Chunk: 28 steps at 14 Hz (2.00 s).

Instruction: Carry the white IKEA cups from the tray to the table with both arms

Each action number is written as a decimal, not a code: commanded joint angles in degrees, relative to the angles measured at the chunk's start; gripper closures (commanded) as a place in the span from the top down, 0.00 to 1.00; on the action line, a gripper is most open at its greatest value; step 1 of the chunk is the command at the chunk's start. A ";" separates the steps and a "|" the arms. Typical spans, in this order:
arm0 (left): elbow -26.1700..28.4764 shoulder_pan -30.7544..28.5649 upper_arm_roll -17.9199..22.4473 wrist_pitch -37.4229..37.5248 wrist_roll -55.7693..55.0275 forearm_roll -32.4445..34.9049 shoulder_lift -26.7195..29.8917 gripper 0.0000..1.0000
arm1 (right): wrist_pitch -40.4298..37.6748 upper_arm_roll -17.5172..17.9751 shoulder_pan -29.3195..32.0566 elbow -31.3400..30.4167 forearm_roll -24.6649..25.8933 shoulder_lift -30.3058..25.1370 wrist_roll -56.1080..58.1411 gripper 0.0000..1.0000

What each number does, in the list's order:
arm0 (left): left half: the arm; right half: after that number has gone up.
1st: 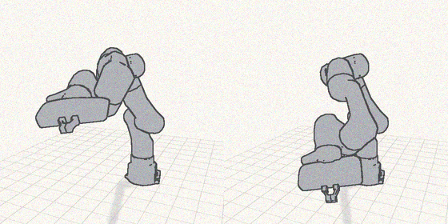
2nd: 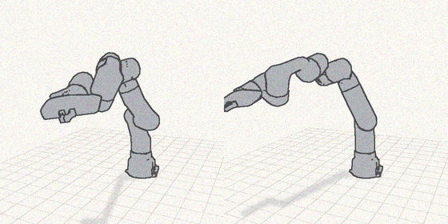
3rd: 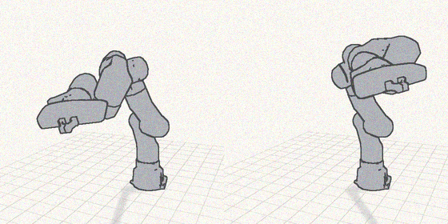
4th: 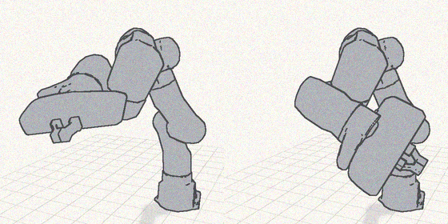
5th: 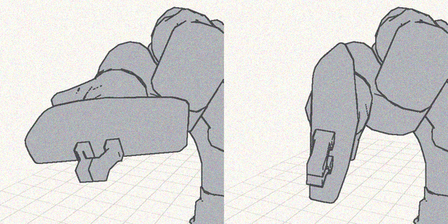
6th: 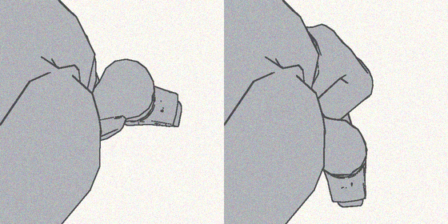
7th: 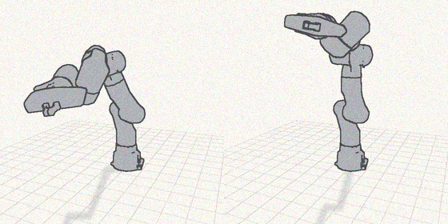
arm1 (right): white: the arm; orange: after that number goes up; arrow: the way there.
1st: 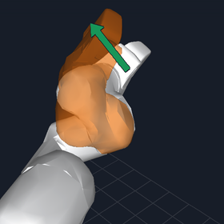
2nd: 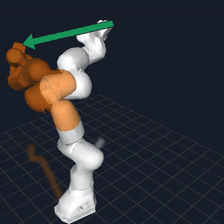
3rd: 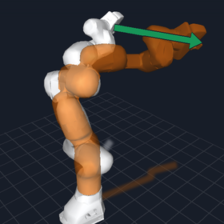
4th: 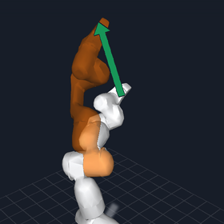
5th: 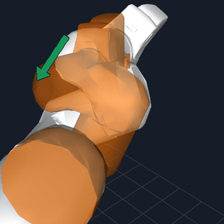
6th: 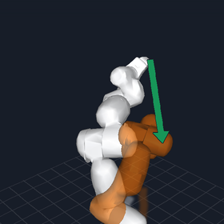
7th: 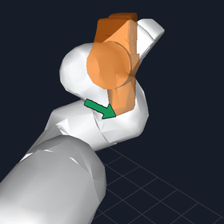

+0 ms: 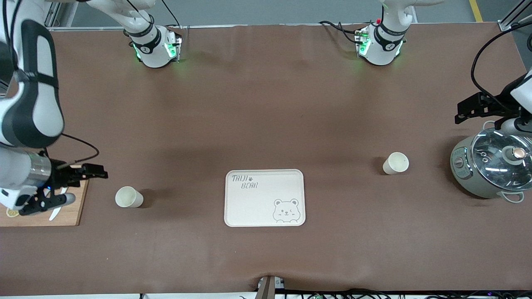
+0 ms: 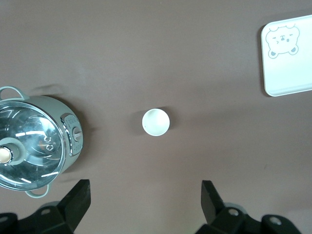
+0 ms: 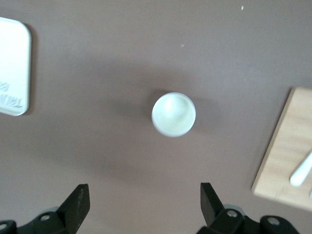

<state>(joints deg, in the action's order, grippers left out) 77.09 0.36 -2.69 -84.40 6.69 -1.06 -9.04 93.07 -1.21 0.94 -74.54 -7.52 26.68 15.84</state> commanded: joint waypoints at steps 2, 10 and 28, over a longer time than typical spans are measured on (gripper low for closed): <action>3.51 -0.10 -0.74 -2.25 0.95 0.17 1.22 1.00 | -8.06 0.06 -1.12 -2.37 0.48 -9.17 -7.82 1.00; 3.60 0.17 -0.83 -3.66 0.87 3.34 0.87 1.00 | -12.82 -0.29 0.11 -18.53 5.30 -32.99 -13.53 1.00; 3.33 0.25 -1.00 -4.01 0.51 3.25 1.04 1.00 | -14.23 -0.02 4.42 -8.26 6.81 -28.79 -13.20 1.00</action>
<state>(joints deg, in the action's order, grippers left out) 79.95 0.45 -3.46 -88.12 6.81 0.99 -8.93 80.14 -1.85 5.23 -86.36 -1.58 -4.09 3.49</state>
